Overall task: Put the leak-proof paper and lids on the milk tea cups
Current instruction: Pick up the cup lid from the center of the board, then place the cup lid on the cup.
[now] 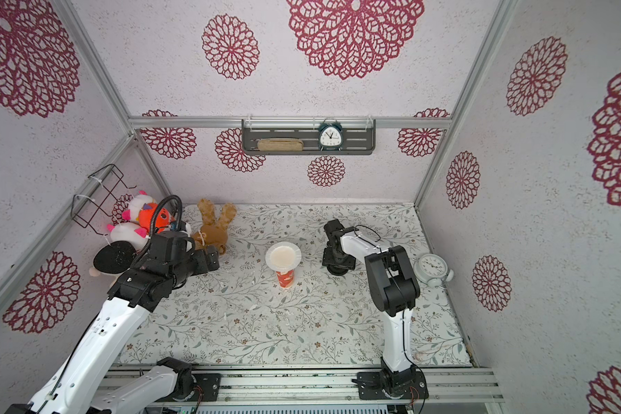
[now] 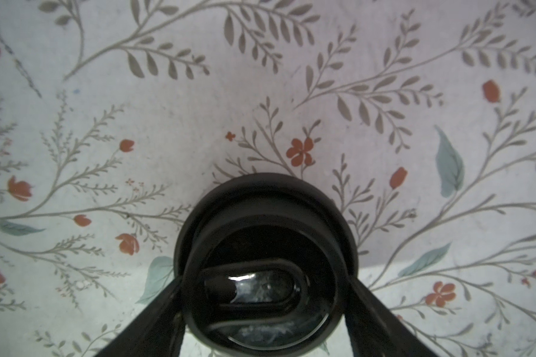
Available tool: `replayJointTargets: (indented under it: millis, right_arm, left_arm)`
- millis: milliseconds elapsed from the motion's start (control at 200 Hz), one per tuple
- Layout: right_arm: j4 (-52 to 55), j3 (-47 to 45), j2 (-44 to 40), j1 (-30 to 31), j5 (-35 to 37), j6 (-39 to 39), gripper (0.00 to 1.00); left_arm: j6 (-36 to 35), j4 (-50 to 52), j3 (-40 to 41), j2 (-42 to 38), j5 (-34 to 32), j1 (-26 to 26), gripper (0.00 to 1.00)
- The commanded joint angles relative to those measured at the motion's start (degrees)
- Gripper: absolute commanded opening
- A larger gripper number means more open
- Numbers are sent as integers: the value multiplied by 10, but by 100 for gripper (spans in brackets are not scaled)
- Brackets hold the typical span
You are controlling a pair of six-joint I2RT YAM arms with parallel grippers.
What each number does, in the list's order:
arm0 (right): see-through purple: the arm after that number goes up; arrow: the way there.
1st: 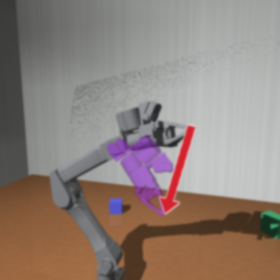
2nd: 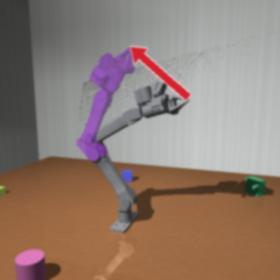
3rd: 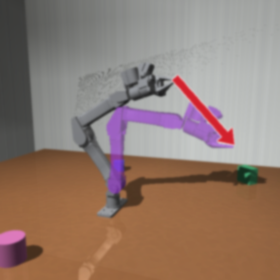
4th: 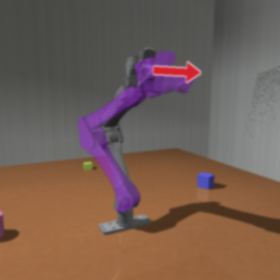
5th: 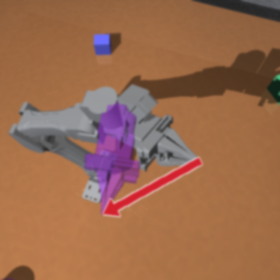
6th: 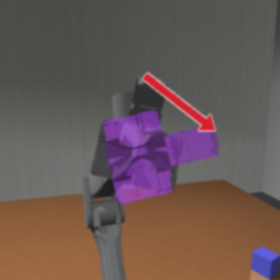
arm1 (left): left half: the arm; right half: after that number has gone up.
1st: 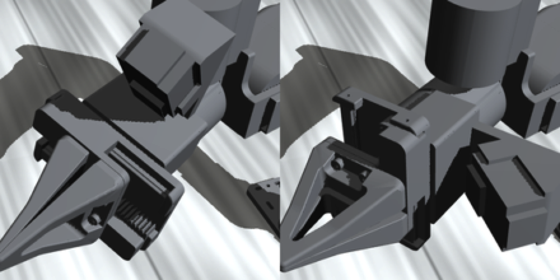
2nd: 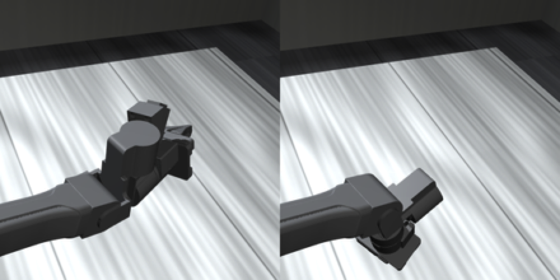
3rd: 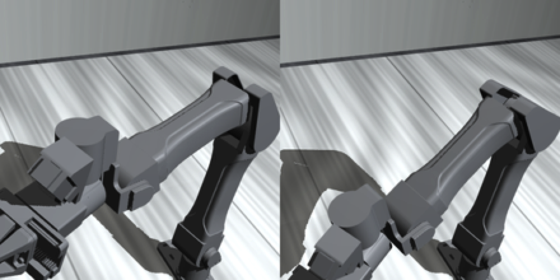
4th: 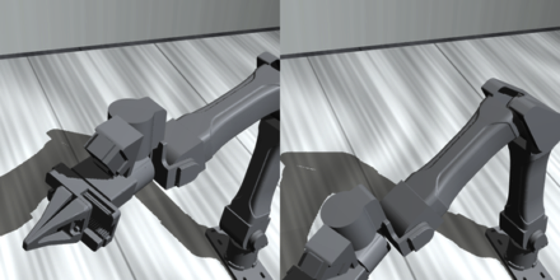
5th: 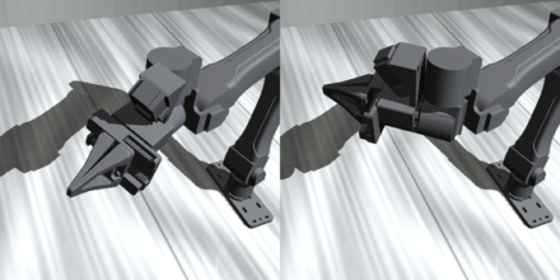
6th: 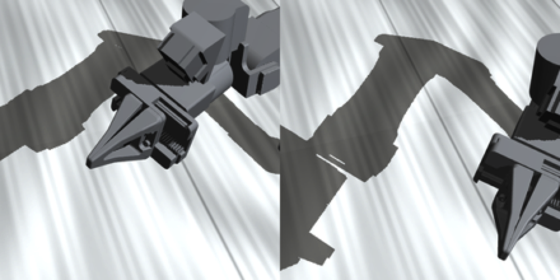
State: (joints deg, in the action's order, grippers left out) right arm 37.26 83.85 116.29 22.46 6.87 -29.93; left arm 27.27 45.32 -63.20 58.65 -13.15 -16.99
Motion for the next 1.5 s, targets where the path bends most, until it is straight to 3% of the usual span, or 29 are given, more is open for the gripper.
replayJointTargets:
  millis: [0,180,610,881,1231,1496]
  right_arm:
    - [5,-8,7,-5,1,11,79]
    - [7,-9,0,-4,3,14,67]
    - [145,57,-112,22,47,49,67]
    - [271,187,-164,80,58,75,67]
    - [405,416,-90,191,45,111,67]
    - [443,528,0,229,24,125,67]
  left_arm:
    - [6,5,-2,-3,-4,-6,97]
    - [7,8,-1,-6,-5,-6,97]
    - [6,10,3,-12,-11,-6,97]
    - [3,4,8,-6,-10,-6,97]
    - [6,-4,15,-2,-3,-6,97]
    - [6,-3,18,-4,-1,-6,97]
